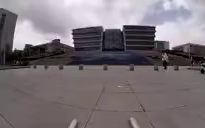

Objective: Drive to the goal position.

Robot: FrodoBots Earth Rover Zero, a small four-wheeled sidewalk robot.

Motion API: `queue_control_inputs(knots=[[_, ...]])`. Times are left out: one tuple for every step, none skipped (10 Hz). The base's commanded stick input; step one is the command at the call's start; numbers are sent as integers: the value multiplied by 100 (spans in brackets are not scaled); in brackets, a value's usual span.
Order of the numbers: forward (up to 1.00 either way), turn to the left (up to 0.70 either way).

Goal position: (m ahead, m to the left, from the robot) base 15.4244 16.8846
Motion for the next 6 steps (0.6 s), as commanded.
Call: queue_control_inputs(knots=[[100, 0], [100, 0], [100, 0], [100, 0], [100, 0], [100, 0]])
